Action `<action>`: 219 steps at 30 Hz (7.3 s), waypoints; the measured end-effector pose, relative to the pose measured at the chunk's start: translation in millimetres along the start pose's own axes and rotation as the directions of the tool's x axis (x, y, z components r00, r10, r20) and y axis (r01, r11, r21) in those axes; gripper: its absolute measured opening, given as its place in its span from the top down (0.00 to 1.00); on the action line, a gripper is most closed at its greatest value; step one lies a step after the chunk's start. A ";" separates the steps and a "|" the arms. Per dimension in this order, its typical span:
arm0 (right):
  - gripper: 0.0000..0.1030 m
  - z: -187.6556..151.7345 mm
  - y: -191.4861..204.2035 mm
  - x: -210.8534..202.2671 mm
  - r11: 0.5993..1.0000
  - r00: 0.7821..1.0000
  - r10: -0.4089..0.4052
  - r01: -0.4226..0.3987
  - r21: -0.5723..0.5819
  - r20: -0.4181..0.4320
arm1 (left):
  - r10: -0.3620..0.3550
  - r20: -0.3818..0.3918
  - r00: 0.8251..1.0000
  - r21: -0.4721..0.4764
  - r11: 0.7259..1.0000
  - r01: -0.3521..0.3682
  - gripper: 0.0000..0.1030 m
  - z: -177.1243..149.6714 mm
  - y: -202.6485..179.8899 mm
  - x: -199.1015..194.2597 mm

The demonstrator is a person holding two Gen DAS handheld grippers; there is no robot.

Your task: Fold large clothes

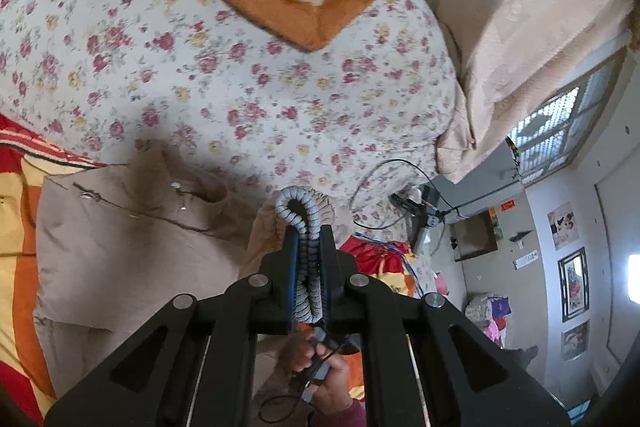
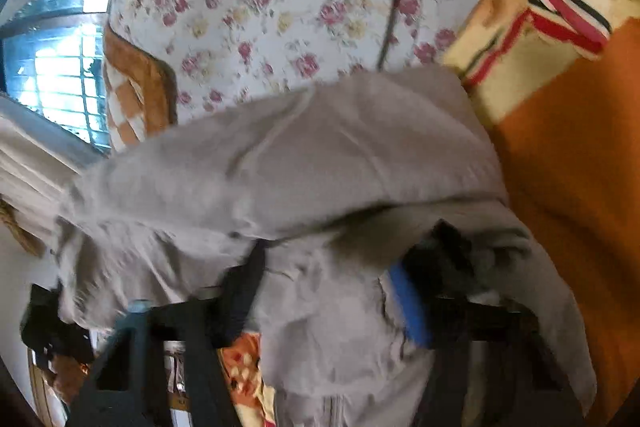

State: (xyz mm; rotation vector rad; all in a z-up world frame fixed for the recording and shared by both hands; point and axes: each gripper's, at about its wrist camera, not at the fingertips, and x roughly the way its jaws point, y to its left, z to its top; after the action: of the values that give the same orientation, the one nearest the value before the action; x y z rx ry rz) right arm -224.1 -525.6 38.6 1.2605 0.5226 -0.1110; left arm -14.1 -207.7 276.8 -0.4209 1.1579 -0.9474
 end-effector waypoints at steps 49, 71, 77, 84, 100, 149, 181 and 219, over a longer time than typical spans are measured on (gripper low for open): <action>0.44 -23.4 69.6 -17.0 0.635 0.837 -0.534 0.493 -0.595 0.123 | 0.347 0.004 0.938 0.092 0.934 -0.346 0.32 -80.2 132.6 93.0; 0.44 -69.5 28.5 -7.5 0.477 0.723 -0.684 0.547 -0.688 0.100 | 0.487 -0.022 0.873 0.064 0.872 -0.485 0.28 -117.7 163.3 74.0; 0.37 -75.4 65.9 -80.2 0.603 0.835 -0.536 0.481 -0.637 0.124 | 0.485 0.008 0.875 0.109 0.869 -0.483 0.28 -154.2 159.1 28.2; 0.25 -112.0 63.1 -139.2 0.573 0.809 -0.576 0.503 -0.648 0.118 | 0.488 0.004 0.873 0.106 0.868 -0.486 0.28 -209.5 168.6 -5.0; 0.20 -170.5 27.0 -150.1 0.586 0.818 -0.561 0.502 -0.636 0.128 | 0.483 -0.018 0.876 0.126 0.870 -0.477 0.28 -278.9 173.9 -22.1; 0.00 -187.3 50.2 -154.9 0.952 0.961 0.125 -0.187 -0.244 -0.247 | 0.429 -0.016 0.903 0.025 0.903 -0.429 0.28 -289.5 176.0 -35.4; 0.00 -208.1 65.9 -151.2 0.900 0.875 0.306 -0.394 -0.184 -0.376 | 0.430 -0.002 0.903 0.036 0.902 -0.430 0.28 -292.7 173.4 -34.0; 0.00 -233.3 -15.8 -162.0 0.771 0.778 -0.515 0.237 -0.591 -0.360 | 0.538 -0.131 0.833 0.095 0.843 -0.530 0.22 -352.4 192.9 -36.3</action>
State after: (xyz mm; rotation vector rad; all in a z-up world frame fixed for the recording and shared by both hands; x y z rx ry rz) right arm -445.4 -347.1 47.0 0.6102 1.1980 0.0188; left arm -257.8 -7.9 24.9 0.0354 1.2933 -0.5193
